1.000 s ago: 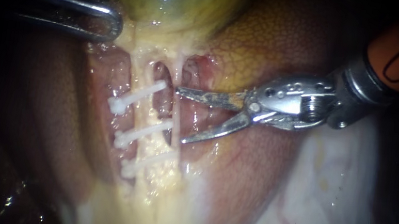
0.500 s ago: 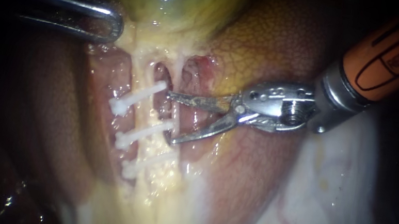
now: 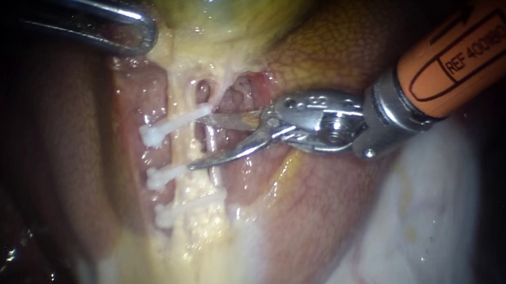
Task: Go to the cutting position left tube
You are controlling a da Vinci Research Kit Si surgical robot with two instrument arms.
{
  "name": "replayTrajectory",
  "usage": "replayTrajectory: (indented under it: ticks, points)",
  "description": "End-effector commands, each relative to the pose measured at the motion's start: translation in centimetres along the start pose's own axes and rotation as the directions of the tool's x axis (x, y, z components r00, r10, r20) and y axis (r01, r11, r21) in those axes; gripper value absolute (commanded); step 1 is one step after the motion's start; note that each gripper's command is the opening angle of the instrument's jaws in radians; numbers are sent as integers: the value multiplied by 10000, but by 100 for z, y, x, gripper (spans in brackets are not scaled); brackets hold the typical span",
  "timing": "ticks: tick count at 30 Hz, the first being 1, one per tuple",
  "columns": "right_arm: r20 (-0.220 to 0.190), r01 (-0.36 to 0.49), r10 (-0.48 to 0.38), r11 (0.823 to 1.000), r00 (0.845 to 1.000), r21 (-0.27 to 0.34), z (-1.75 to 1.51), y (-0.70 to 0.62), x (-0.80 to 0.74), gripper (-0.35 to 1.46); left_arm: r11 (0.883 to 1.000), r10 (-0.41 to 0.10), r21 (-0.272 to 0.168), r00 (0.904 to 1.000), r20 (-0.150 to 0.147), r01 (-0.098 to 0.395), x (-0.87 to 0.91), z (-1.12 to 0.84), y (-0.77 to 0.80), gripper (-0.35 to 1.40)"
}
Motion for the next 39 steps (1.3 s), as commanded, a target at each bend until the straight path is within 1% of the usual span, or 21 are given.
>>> replayTrajectory:
  ticks: [1,5,7,10,14,17,23,25,30,31,34,39]
  points:
    - [-42,17,-17,10000,10000,66,2,-1,0,121,10000,0,-1,10000,-1,0,0,0,0,-35]
    - [-200,20,-13,9994,9998,350,12,-5,3,116,10000,0,-1,10000,-1,0,0,0,0,-35]
    - [-351,28,-10,9987,9994,515,17,-6,5,114,10000,0,-1,10000,-1,0,0,0,0,-35]
    - [-555,56,-15,9973,9985,733,24,-7,8,112,10000,0,-3,10000,0,0,0,0,0,-35]
    - [-700,146,-79,9953,9975,955,34,-6,12,112,10000,-1,-5,10000,1,1,0,1,0,-35]
    - [-978,212,-104,9937,9952,1098,39,-6,14,109,10000,-1,-5,10000,1,1,0,1,0,-35]
    - [-1337,233,-62,9917,9910,1265,50,-8,20,106,10000,-3,-9,10000,3,3,0,1,0,-35]
    - [-1554,219,-5,9904,9879,1361,53,-10,21,104,10000,-4,-9,10000,4,4,0,2,0,-35]
    - [-1957,167,176,9849,9805,1723,59,-18,29,101,10000,-4,-10,10000,4,4,0,2,-1,-35]
    - [-2063,126,253,9835,9782,1805,60,-22,32,101,10000,-4,-10,10000,4,4,0,2,0,-35]
    - [-2274,141,302,9815,9733,1908,59,-27,40,101,10000,-3,-10,10000,4,3,0,2,0,-35]
    - [-2531,141,402,9778,9666,2089,54,-37,57,99,10000,-3,-9,10000,3,3,0,2,0,-35]
